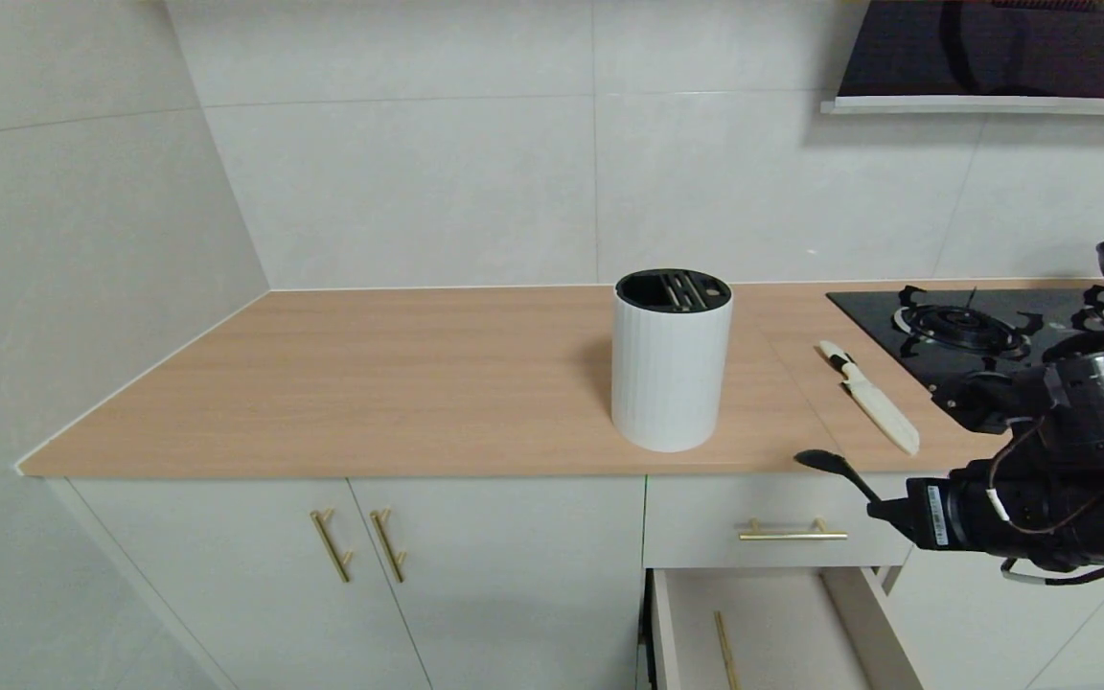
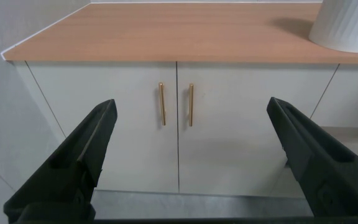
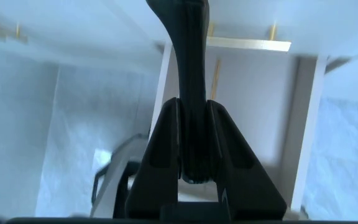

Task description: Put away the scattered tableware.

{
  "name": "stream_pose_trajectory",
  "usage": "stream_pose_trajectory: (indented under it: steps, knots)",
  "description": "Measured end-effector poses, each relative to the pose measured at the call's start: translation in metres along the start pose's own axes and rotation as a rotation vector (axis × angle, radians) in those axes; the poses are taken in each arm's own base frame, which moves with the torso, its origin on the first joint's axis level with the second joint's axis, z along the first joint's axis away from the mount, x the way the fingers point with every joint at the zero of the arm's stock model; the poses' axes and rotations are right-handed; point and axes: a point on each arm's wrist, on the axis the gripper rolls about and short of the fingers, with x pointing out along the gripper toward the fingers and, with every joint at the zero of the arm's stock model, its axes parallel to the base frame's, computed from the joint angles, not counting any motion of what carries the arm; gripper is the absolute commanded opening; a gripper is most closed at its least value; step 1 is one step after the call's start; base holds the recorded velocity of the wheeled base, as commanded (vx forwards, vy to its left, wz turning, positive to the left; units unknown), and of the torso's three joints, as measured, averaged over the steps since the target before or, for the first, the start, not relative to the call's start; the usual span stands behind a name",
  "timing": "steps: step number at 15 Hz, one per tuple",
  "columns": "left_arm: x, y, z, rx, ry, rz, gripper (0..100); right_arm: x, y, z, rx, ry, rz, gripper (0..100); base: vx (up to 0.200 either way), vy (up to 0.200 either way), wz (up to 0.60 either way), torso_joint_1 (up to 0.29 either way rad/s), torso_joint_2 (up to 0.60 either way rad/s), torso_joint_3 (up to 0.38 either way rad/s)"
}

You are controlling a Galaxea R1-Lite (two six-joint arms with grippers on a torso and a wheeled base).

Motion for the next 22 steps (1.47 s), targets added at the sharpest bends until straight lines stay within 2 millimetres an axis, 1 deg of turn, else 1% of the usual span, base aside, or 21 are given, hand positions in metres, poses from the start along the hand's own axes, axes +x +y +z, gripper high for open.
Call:
stream_pose_trajectory:
  steps: [4, 8, 13, 16, 22]
  knots:
    - [0.000, 0.000, 0.000, 0.000, 0.000, 0.000, 100, -0.004, -0.002, -0.015, -0.026, -0.009, 0.002, 0, 0.000, 0.000, 0.00, 0.000, 0.00, 0.000]
    - [0.000, 0.000, 0.000, 0.000, 0.000, 0.000, 100, -0.002, -0.004, -0.020, -0.027, 0.009, -0.002, 0, 0.000, 0.000, 0.00, 0.000, 0.00, 0.000]
    - [0.000, 0.000, 0.000, 0.000, 0.000, 0.000, 100, 0.006, -0.006, -0.026, -0.033, 0.051, -0.011, 0, 0.000, 0.000, 0.00, 0.000, 0.00, 0.000]
    - [0.000, 0.000, 0.000, 0.000, -0.001, -0.001, 100, 0.010, -0.007, -0.028, -0.031, 0.067, -0.014, 0, 0.000, 0.000, 0.00, -0.142, 0.32, 0.170]
    - [0.000, 0.000, 0.000, 0.000, 0.000, 0.000, 100, 0.013, -0.009, -0.033, -0.056, 0.093, -0.018, 0, 0.000, 0.000, 0.00, -0.218, 0.51, 0.282]
